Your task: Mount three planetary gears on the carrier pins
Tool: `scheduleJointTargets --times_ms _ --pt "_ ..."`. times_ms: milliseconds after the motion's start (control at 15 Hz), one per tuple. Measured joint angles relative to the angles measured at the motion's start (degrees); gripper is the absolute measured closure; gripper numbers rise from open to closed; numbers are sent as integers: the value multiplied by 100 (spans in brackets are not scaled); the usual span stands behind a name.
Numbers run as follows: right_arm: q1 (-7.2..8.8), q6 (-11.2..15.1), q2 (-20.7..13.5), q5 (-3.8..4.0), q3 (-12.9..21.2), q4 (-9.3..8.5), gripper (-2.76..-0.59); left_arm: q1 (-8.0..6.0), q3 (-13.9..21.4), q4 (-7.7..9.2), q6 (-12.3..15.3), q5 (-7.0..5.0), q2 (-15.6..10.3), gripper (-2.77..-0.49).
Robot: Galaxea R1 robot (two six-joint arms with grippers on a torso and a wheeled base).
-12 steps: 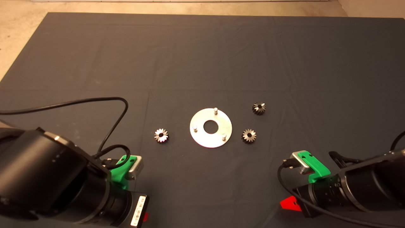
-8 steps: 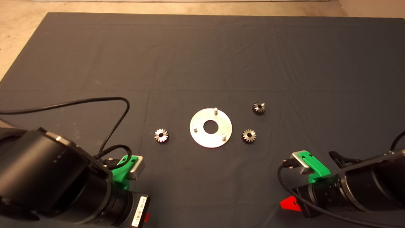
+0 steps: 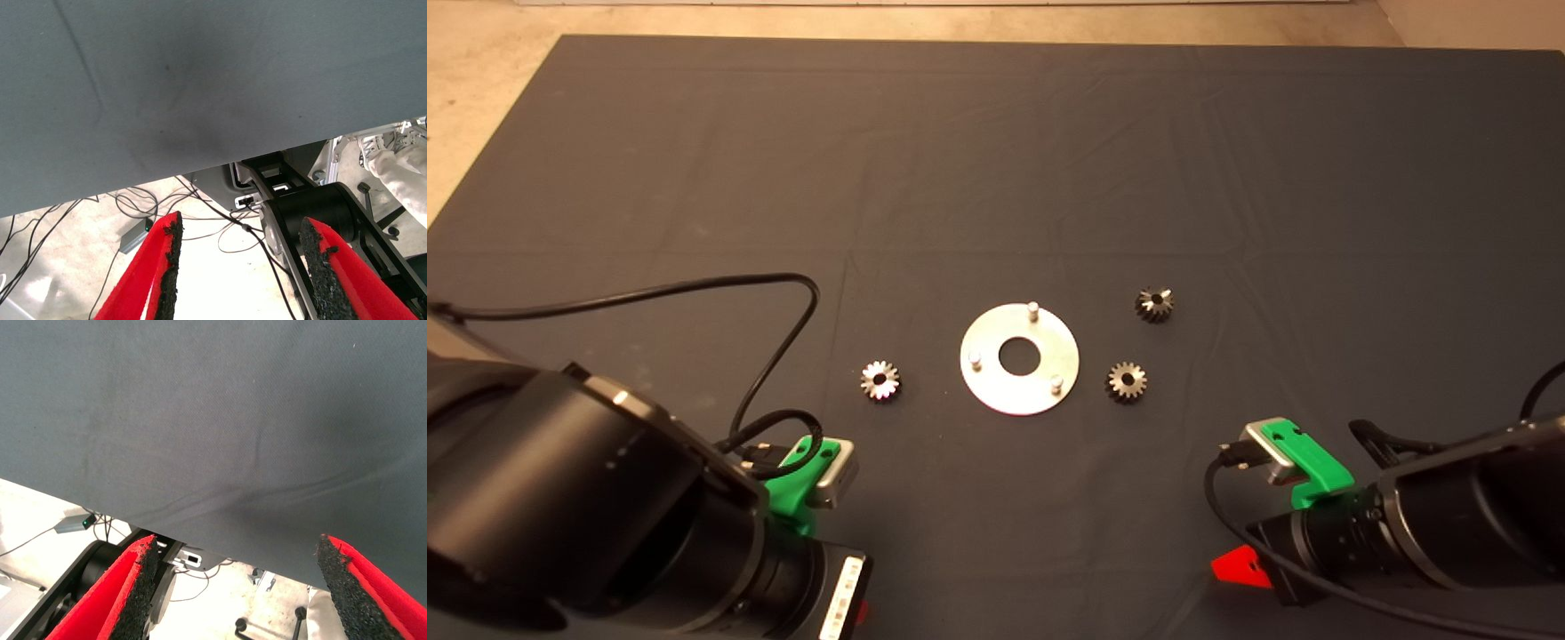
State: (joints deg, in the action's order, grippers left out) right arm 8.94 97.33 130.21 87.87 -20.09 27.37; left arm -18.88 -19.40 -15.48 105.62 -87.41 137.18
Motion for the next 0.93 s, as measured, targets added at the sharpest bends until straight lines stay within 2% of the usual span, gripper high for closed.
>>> scheduleJointTargets --times_ms 267,600,733,933 --pt "81 0 164 -1 0 0 -176 0 0 -41 0 -6 69 -118" --pt "92 -9 287 -5 -2 2 -176 1 0 -50 0 -5 111 -118" --pt "94 -166 307 0 -16 5 -176 0 0 -52 0 -5 110 -118" --pt "92 -699 330 0 -155 7 -176 1 0 -56 0 -5 113 -118"
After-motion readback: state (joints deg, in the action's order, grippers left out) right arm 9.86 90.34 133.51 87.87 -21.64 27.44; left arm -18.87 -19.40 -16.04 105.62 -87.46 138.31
